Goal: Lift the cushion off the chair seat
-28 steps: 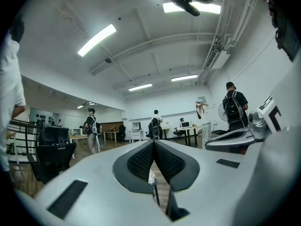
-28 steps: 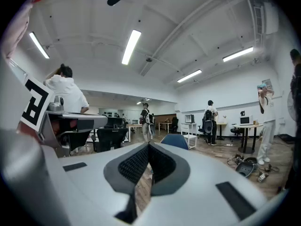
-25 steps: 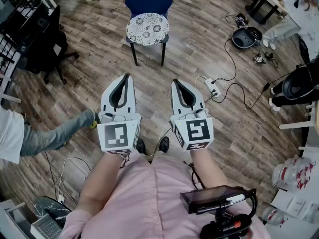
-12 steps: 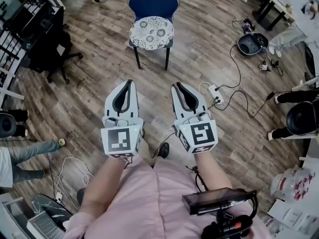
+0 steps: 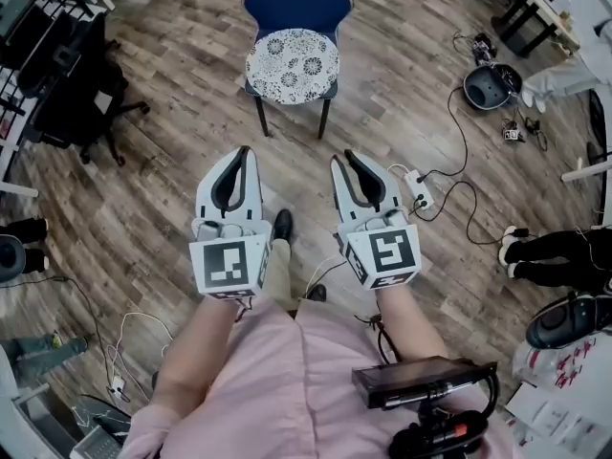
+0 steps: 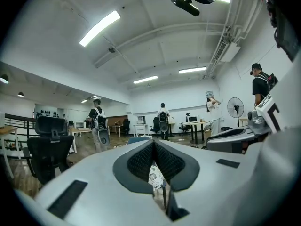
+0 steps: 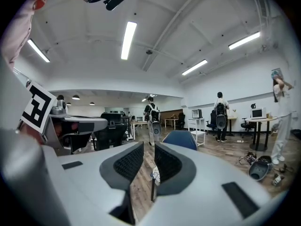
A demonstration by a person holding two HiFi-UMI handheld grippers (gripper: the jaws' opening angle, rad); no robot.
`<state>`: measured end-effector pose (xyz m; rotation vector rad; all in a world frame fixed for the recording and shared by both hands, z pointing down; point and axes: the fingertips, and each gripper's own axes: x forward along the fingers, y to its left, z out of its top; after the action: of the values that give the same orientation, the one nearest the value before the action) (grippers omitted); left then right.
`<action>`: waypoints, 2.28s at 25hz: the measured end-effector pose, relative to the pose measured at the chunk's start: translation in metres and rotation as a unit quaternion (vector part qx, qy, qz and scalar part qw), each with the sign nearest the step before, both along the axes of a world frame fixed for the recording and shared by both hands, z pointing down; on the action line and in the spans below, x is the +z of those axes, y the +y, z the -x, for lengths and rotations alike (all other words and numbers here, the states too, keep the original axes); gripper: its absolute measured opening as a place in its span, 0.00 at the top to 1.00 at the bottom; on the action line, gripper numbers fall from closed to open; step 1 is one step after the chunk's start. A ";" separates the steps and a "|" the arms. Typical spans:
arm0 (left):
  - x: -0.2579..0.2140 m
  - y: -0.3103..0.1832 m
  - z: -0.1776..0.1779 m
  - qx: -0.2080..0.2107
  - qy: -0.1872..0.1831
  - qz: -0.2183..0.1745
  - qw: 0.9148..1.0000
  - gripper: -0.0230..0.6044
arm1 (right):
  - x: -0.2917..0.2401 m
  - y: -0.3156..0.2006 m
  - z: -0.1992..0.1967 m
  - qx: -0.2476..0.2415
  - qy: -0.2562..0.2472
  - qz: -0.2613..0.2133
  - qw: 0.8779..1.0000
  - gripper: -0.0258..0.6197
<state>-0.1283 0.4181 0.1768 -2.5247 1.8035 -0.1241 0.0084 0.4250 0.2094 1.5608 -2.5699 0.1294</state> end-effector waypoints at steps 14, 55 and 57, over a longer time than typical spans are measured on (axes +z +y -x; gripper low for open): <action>-0.016 -0.200 0.044 0.032 0.006 -0.010 0.999 0.95 | -0.016 -0.193 0.029 0.047 0.017 -0.002 0.999 0.84; 0.051 -0.494 -0.073 0.015 -0.037 0.076 0.996 0.95 | 0.063 -0.514 -0.111 0.037 -0.005 0.085 0.996 0.81; 0.062 -0.505 -0.070 0.018 -0.034 0.083 0.996 0.95 | 0.075 -0.525 -0.109 0.037 -0.001 0.095 0.995 0.81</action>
<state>-0.0578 -0.0873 0.2391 -2.6250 1.7907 -0.3706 0.1170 -0.1000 0.2843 1.5853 -2.4203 0.3715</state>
